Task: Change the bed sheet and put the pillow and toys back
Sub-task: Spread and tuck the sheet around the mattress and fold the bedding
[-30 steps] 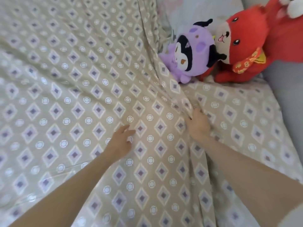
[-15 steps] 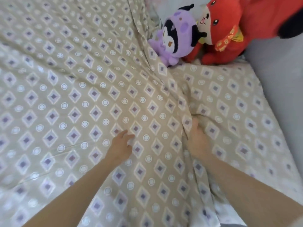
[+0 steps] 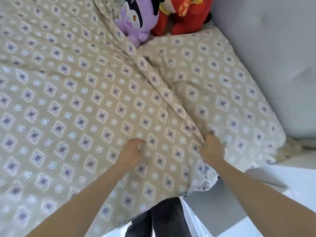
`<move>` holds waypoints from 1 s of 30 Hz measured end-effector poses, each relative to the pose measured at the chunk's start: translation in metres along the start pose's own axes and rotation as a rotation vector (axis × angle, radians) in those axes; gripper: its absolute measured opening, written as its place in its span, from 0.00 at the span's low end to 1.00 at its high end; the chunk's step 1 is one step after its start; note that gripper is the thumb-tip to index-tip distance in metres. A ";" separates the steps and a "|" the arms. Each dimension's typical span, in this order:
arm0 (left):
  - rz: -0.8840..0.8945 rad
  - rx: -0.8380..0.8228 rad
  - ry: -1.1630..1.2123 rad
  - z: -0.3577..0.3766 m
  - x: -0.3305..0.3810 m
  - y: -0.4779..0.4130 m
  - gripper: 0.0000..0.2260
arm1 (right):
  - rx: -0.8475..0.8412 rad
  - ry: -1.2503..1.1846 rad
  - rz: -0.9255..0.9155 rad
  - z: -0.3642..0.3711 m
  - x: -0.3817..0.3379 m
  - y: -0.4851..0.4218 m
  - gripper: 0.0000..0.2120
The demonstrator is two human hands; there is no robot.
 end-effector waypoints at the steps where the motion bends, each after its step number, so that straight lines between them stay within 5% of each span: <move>1: 0.011 -0.018 -0.016 0.007 0.005 0.002 0.20 | 0.020 -0.017 0.000 0.000 0.007 0.004 0.10; 7: 0.002 0.031 0.125 0.040 0.026 0.013 0.16 | 0.068 -0.204 -0.001 0.002 0.046 0.025 0.03; 9: -0.029 0.051 0.253 0.052 0.035 0.012 0.17 | 0.042 -0.298 0.060 0.004 0.069 0.026 0.11; 14: -0.126 0.024 0.503 0.089 0.072 -0.002 0.15 | -0.236 -0.483 0.028 0.018 0.085 0.031 0.24; 18: -0.172 -0.037 0.605 0.125 0.108 -0.012 0.09 | -0.530 -0.406 -0.061 0.038 0.097 0.047 0.15; 25: -0.242 -0.010 0.764 0.151 0.123 -0.021 0.06 | -0.070 -0.158 -0.320 0.011 0.107 0.059 0.14; 27: -0.262 -0.006 0.746 0.151 0.121 -0.023 0.08 | -0.047 -0.019 -0.417 0.026 0.104 0.071 0.11; 30: -0.268 0.003 0.646 0.149 0.118 -0.024 0.06 | -0.102 -0.143 -0.450 0.045 0.113 0.079 0.05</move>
Point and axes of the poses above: each hand's wrist, its own y-axis away from the middle knuckle, its own z-axis out of the palm, x = y × z, the point moved 10 cm from there along -y, towards the middle knuckle, and after that the axes turned 10 degrees about z, right-handed, at the moved point
